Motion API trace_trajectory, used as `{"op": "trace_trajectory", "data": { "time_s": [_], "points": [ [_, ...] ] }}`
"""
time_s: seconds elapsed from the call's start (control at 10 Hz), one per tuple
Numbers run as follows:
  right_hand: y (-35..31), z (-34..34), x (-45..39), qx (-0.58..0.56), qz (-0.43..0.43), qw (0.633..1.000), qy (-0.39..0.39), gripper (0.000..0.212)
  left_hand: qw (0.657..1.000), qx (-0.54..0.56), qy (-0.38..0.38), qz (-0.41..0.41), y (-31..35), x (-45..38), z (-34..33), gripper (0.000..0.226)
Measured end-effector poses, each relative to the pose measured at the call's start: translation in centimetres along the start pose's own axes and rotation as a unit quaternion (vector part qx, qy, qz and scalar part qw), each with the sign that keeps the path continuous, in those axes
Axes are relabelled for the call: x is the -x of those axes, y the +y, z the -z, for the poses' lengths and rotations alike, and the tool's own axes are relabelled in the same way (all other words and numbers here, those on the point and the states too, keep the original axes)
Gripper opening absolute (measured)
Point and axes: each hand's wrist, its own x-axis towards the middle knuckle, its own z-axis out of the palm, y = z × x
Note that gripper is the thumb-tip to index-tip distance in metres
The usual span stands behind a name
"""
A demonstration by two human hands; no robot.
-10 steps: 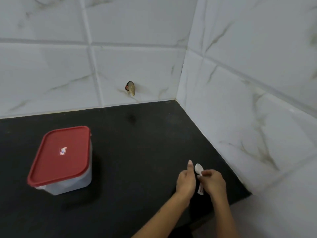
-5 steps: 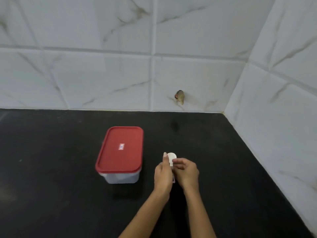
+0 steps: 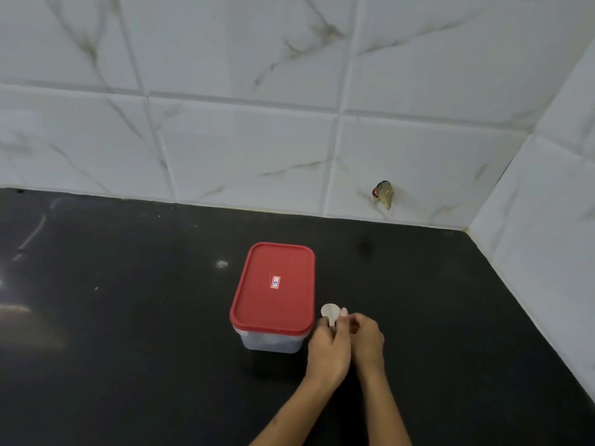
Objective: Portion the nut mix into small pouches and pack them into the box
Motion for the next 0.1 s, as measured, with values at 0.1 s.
{"op": "trace_trajectory", "data": {
  "time_s": [0.1],
  "points": [
    [-1.22, 1.02, 0.40, 0.069, 0.000, 0.997, 0.020, 0.016, 0.995, -0.046, 0.000, -0.090, 1.57, 2.53, 0.90, 0.020]
  ]
}}
